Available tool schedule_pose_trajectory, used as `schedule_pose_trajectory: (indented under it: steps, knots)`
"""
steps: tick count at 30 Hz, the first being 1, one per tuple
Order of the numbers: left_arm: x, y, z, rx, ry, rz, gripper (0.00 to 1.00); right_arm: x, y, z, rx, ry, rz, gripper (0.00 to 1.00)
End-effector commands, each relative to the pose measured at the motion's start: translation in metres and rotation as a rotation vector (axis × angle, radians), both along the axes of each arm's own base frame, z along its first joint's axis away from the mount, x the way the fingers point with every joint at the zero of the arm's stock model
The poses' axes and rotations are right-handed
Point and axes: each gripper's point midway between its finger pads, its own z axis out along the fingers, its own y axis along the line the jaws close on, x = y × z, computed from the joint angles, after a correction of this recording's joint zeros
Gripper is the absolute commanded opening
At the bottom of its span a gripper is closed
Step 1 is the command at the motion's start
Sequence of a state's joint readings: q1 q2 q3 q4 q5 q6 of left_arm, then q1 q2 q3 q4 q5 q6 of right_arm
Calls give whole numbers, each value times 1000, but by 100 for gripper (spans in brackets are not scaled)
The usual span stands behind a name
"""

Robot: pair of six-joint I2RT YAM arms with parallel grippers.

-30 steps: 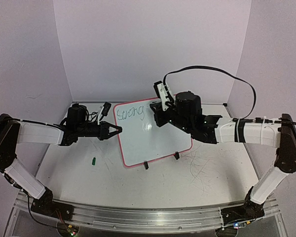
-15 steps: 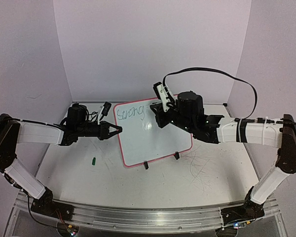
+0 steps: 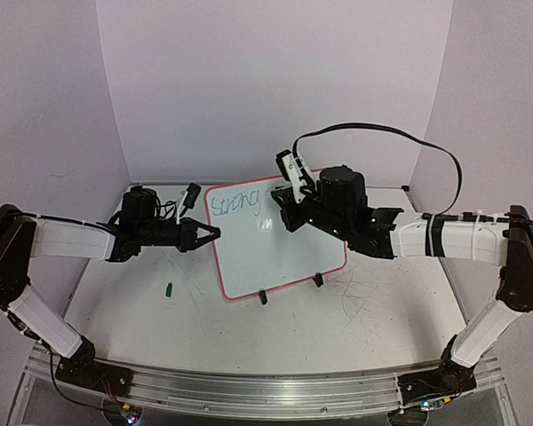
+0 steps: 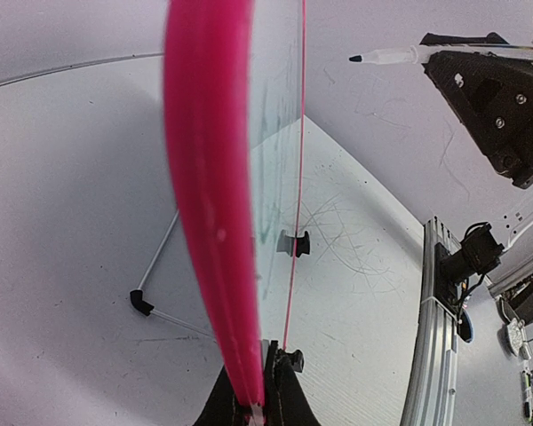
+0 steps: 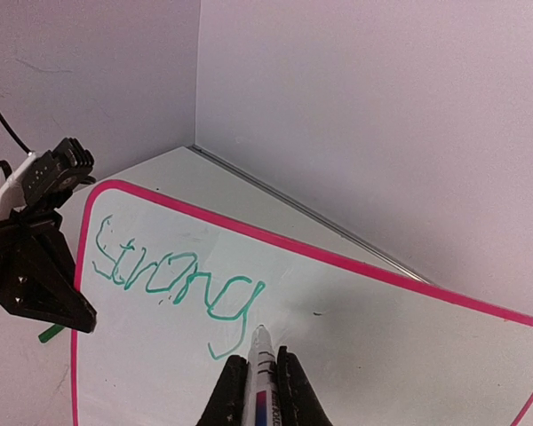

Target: Write a sentence on the whiteboard

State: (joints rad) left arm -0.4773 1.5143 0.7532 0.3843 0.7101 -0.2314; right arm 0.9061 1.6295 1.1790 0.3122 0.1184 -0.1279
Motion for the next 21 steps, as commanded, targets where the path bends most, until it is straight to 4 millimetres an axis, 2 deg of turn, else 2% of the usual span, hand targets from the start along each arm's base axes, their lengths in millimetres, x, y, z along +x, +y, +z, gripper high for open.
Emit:
schedule_pose_trajectory:
  steps: [1,21]
  knots:
    - [29,13,2,86,-114,117,0,-4,3,13,21,-28,11,0]
    - [29,11,0,88,-108,110,0,13,-10,13,19,-44,-115,0]
